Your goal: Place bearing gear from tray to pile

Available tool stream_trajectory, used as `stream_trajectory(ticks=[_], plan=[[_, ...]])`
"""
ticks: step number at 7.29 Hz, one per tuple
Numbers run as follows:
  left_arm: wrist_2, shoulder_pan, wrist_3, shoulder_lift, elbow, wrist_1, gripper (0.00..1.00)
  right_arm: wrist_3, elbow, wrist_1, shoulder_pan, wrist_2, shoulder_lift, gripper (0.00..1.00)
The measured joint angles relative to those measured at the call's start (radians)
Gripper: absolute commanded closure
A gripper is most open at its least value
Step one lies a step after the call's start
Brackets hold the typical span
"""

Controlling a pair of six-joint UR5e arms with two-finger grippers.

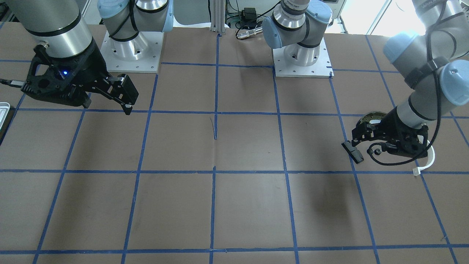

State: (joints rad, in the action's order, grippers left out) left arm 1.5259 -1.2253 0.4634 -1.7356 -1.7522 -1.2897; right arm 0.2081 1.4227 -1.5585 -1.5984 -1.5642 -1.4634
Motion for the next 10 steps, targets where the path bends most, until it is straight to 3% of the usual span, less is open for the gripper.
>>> stream_trajectory(ticks=[2,4,7,10], plan=[[0.003,-0.185,-0.216,0.07,0.105,-0.157,0.0,-0.002,0.0,0.0,0.0,-0.001,0.0,0.0],[0.02,-0.328,-0.354,0.144,0.127,-0.216,0.0,-0.003,0.001,-0.003,0.0,0.002,0.001,0.0],[0.059,-0.368,-0.397,0.198,0.142,-0.222,0.0,-0.005,0.001,-0.006,0.0,0.002,0.002,0.0],[0.07,-0.346,-0.443,0.151,0.233,-0.297,0.0,-0.005,0.001,-0.004,0.0,0.002,0.004,0.0]])
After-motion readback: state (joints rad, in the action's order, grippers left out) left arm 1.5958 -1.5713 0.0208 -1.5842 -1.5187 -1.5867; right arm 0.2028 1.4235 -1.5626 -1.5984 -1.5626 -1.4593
